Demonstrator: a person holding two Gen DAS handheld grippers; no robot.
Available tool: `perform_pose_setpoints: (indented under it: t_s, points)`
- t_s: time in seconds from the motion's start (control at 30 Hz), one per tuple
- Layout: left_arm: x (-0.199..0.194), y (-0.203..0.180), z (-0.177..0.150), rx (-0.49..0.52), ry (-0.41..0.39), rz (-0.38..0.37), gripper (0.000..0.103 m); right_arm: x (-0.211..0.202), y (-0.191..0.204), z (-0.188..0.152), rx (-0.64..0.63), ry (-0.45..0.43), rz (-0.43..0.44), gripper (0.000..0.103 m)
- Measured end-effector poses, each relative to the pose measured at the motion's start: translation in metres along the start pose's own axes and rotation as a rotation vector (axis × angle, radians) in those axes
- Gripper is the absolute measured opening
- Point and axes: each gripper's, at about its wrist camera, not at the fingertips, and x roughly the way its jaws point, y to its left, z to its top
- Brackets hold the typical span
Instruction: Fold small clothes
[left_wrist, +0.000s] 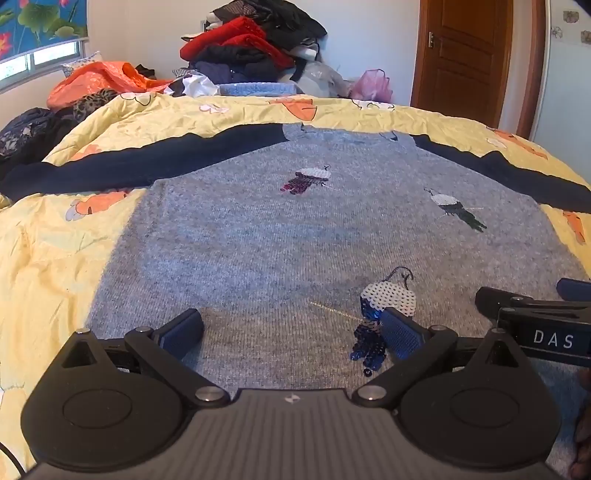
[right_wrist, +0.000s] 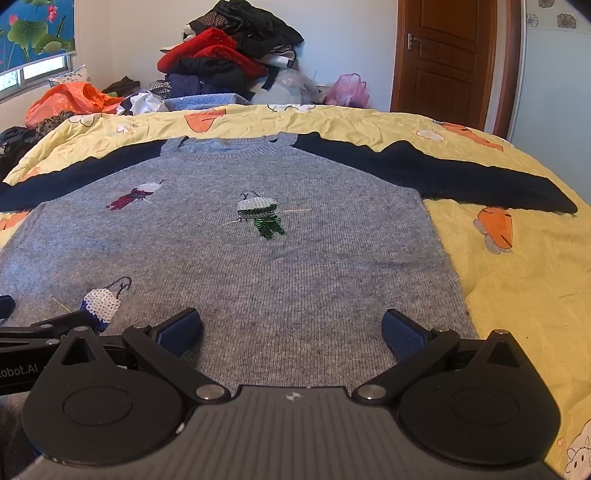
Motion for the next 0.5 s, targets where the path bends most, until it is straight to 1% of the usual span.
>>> perform_pose_setpoints:
  t_s: [0.07,0.17,0.23,0.33,0.5]
  points:
    - [0.001,-0.005,0.003,0.027,0.028,0.008,0.103,0.000,0.000,0.000,-0.002,0.000,-0.001,0.103]
    - [0.006,0.002,0.010,0.026,0.056,-0.028,0.103,0.000,0.000,0.000,-0.002,0.000,-0.002,0.103]
    - [0.006,0.005,0.009,0.021,0.057,-0.046,0.103,0.000,0.000,0.000,-0.002,0.000,-0.002,0.103]
    - [0.006,0.002,0.009,0.044,0.068,-0.035,0.103,0.000,0.000,0.000,-0.002,0.001,-0.002,0.103]
    - [0.005,0.001,0.008,0.034,0.063,-0.028,0.103,0.000,0.000,0.000,-0.003,0.000,-0.002,0.103]
